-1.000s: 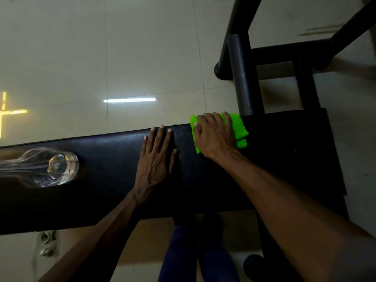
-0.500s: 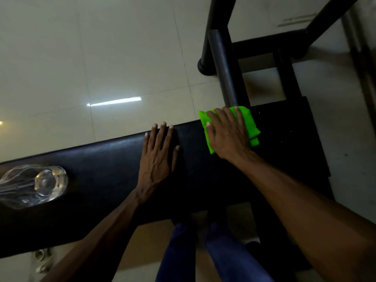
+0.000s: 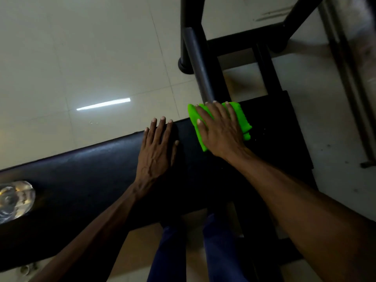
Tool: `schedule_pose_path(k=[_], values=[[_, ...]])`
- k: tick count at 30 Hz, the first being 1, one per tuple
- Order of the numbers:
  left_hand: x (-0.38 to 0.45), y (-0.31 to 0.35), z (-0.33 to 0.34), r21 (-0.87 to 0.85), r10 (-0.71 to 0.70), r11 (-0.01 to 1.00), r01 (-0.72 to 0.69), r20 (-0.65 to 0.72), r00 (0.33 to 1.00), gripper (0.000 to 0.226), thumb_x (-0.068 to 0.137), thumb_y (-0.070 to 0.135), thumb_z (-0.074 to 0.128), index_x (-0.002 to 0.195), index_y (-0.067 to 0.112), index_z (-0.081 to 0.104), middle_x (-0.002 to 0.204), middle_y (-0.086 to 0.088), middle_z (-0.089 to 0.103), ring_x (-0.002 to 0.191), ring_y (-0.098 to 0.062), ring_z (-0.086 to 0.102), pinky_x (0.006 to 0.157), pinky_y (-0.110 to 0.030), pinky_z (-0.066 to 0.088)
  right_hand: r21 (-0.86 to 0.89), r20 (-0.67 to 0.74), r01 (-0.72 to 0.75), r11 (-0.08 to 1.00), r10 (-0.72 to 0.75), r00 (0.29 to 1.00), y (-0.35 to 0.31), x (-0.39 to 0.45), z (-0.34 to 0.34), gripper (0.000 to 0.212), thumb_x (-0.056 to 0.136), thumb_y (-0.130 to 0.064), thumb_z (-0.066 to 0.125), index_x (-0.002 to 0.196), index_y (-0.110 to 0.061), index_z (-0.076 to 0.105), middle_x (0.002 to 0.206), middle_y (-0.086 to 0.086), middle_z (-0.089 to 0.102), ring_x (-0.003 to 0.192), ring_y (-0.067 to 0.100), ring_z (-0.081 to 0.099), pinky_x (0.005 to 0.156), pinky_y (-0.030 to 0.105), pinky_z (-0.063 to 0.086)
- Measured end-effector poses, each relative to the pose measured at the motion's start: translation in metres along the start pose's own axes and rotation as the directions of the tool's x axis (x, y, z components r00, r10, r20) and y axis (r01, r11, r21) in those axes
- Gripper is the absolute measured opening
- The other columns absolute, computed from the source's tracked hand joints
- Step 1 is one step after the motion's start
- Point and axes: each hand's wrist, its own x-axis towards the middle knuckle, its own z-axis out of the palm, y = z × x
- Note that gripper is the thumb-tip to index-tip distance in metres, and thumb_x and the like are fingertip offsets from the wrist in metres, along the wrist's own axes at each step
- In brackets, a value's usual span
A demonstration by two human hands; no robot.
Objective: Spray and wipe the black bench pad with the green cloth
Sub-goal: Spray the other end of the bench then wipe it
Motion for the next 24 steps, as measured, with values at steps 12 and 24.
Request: schedule_pose_path(k=[12,24], values=[[0.030,0.039,0.009,-0.018,0.054,0.998,-0.053,0.052,0.997,0.056,0.107,0.038,0.037,0.158,0.014,0.028,0.166,-0.012,0.023,0.156,-0.030,0.012,0.126,-0.049,0.014,-0.005,-0.033,-0.036,0.999,0.035,0.999,0.078,-0.031,-0.014,0.055,0.110,-0.041,0.030,0.164,-0.028,0.032,0.173,0.002,0.028,0.162,0.025,0.021,0.131,0.053,0.016],[0.050,0.053,0.011,-0.014,0.112,0.994,-0.111,0.119,0.986,0.059,0.106,0.043,0.031,0.159,0.016,0.025,0.167,-0.010,0.022,0.156,-0.027,0.010,0.127,-0.046,0.011,0.011,0.036,0.029,1.000,-0.029,0.999,0.087,-0.075,-0.022,0.057,0.112,-0.040,0.028,0.168,-0.032,0.016,0.177,-0.004,0.010,0.164,0.021,0.006,0.132,0.052,0.012]])
